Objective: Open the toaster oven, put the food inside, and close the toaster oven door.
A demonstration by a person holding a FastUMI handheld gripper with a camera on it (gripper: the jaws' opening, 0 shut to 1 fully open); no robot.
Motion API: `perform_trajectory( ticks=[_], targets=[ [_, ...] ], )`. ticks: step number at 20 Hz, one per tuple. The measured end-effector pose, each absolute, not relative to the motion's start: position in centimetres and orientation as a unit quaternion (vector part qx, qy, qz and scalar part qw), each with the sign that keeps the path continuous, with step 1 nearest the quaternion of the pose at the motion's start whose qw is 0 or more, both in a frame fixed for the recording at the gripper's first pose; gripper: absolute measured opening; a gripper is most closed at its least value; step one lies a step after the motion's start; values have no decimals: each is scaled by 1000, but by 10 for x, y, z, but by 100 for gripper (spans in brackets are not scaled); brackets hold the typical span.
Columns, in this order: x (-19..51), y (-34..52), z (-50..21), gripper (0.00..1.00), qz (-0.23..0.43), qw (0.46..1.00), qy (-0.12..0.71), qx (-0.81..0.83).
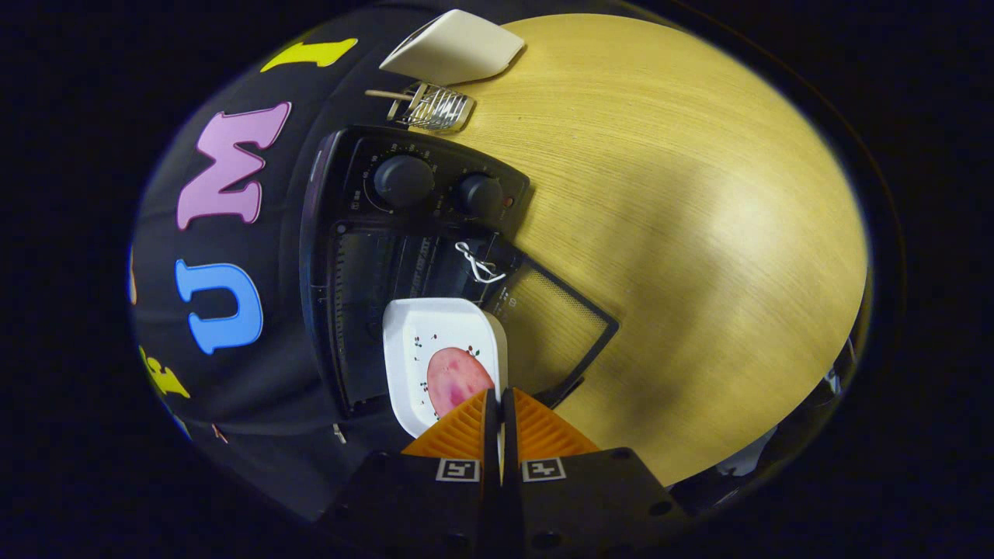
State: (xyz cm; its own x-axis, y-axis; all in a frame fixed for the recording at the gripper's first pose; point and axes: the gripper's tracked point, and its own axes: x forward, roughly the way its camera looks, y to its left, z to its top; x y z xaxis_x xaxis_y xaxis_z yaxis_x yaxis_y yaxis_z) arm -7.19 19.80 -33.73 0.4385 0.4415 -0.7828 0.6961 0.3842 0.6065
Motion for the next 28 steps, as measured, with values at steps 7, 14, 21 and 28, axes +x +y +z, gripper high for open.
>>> perform_trajectory(
  ticks=[7,14,21,28],
  targets=[
    [-31,233,-349,5,-198,622,461,601],
    [-4,250,-359,5,-264,601,420,627],
    [11,256,-365,7,-295,587,392,644],
    [5,268,-351,56,-259,567,411,666]
  ],
)
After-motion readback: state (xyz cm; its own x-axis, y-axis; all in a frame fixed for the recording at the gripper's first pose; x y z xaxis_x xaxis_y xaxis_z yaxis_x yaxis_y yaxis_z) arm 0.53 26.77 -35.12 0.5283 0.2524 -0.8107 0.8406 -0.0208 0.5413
